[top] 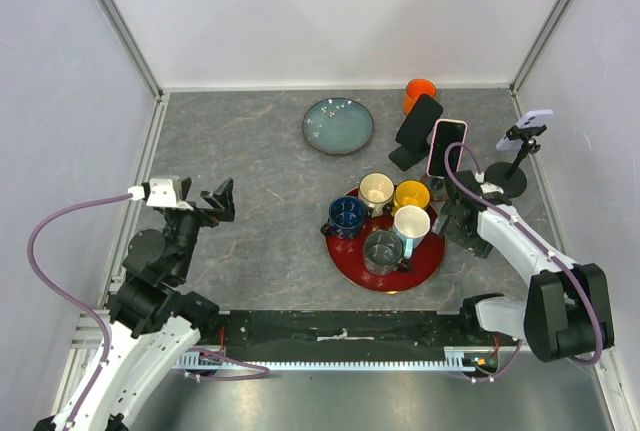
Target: Remove the phone from the phone stand
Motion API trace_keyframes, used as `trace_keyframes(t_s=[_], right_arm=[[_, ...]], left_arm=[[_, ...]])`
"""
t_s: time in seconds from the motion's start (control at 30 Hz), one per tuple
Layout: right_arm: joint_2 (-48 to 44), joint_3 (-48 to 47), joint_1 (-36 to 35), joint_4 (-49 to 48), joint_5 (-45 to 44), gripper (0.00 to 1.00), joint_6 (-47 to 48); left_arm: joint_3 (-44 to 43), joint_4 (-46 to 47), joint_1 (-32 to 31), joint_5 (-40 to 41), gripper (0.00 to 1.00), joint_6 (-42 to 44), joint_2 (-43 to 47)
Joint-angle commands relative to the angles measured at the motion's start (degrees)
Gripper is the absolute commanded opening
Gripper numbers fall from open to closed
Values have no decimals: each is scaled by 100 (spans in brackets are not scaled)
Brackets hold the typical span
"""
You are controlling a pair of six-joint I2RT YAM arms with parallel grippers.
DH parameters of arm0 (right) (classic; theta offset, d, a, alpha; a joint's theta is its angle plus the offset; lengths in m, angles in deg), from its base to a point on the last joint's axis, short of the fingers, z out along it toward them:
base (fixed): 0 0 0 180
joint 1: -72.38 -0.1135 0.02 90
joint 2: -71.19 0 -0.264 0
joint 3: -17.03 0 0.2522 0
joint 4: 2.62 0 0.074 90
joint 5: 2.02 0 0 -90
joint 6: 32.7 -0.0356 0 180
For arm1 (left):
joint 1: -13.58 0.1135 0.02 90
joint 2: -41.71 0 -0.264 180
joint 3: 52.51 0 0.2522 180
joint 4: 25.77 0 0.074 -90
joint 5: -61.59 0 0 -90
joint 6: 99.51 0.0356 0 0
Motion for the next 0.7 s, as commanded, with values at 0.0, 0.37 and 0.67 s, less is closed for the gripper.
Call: trace_keyframes(t_s=[0.0,0.37,0.67], right_arm=[[177,307,15,-209,503,98,-103],[10,431,-703,-939,1621,98,-260],[282,185,-1487,-1483,1699,98,-1113]], left_arm=[[-187,28,46,-86,99,-148,53],[-178,37,63,-104,99,-148,106],[-169,28,72,-113,99,-165,159]])
